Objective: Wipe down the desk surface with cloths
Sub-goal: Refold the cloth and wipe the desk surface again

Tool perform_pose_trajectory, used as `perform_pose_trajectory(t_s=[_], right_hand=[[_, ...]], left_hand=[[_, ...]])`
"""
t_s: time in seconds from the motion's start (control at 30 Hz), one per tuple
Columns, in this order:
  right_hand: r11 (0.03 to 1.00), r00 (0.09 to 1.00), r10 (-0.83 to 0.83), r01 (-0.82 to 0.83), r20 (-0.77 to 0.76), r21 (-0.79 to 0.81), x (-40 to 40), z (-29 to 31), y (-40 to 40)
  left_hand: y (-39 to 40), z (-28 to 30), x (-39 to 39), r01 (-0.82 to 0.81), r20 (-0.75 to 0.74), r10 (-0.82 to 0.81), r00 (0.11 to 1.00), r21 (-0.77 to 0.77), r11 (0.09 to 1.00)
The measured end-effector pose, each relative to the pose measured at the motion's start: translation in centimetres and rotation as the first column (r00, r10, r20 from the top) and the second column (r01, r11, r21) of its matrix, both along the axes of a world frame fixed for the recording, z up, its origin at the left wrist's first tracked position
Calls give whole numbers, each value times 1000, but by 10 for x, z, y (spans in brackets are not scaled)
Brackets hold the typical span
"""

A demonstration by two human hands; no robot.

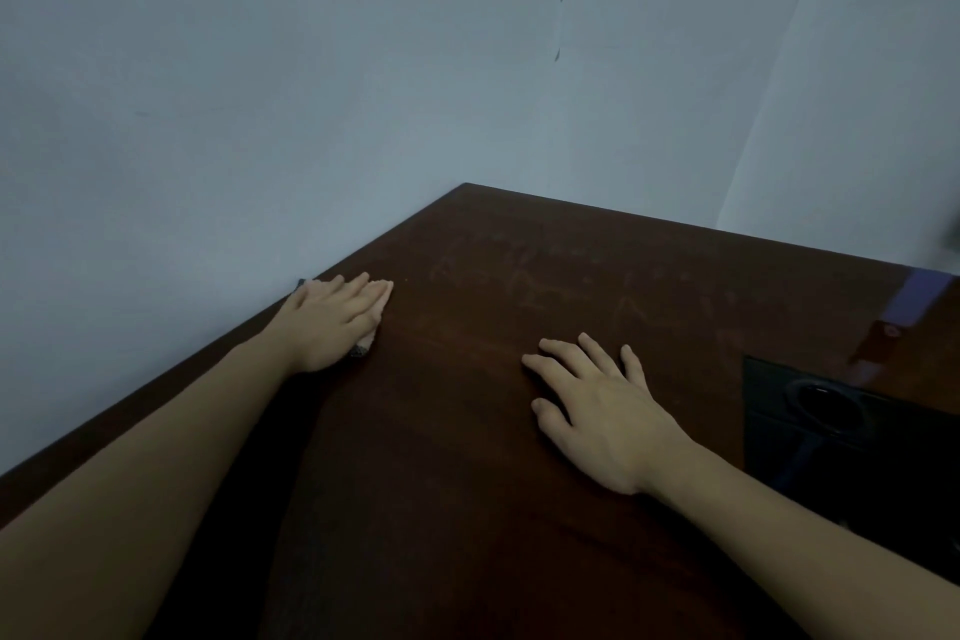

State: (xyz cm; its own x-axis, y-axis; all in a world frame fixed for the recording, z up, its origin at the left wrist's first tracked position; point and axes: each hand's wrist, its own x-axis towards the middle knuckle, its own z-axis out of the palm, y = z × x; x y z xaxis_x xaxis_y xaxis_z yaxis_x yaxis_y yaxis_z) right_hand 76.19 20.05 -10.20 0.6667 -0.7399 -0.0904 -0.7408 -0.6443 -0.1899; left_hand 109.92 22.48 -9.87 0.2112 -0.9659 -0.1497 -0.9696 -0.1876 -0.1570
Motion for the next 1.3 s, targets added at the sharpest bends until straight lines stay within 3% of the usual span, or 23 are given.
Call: perform_pose_trajectory(t_s=[0.13,0.23,0.3,0.47,0.73,0.8,0.87,0.97,1.07,1.3], right_hand=[[1000,1000,-2,2,8,11,0,1,1],[1000,1000,-2,1,3,13,0,2,2],[1000,1000,-2,2,0,11,0,3,2],[1000,1000,-5,5,7,11,0,2,2],[1000,1000,-14,14,7,16,1,1,1],[1000,1000,-18,18,8,17,0,1,1],[1000,1000,-21,21,9,18,0,2,2],[1000,1000,-18,18,11,19,0,3,3],[1000,1000,-20,19,7,17,1,3,4],[1000,1000,-22,21,13,10,2,1,1]], left_hand=[[33,-3,-25,196,54,-198,979,38,980],[64,-9,-28,314,-72,-313,947,-10,950],[73,-9,-12,299,-141,-300,944,-25,954],[56,-6,28,181,-11,-181,983,-20,983],[20,-6,17,35,-25,-35,999,5,999],[30,-6,-2,83,-7,-83,997,7,997],[53,-5,-23,235,8,-235,972,9,972],[89,-5,-25,335,-146,-334,931,-21,942],[102,-4,1,294,-181,-292,939,-21,956],[58,-8,39,28,-70,-29,997,-23,999]])
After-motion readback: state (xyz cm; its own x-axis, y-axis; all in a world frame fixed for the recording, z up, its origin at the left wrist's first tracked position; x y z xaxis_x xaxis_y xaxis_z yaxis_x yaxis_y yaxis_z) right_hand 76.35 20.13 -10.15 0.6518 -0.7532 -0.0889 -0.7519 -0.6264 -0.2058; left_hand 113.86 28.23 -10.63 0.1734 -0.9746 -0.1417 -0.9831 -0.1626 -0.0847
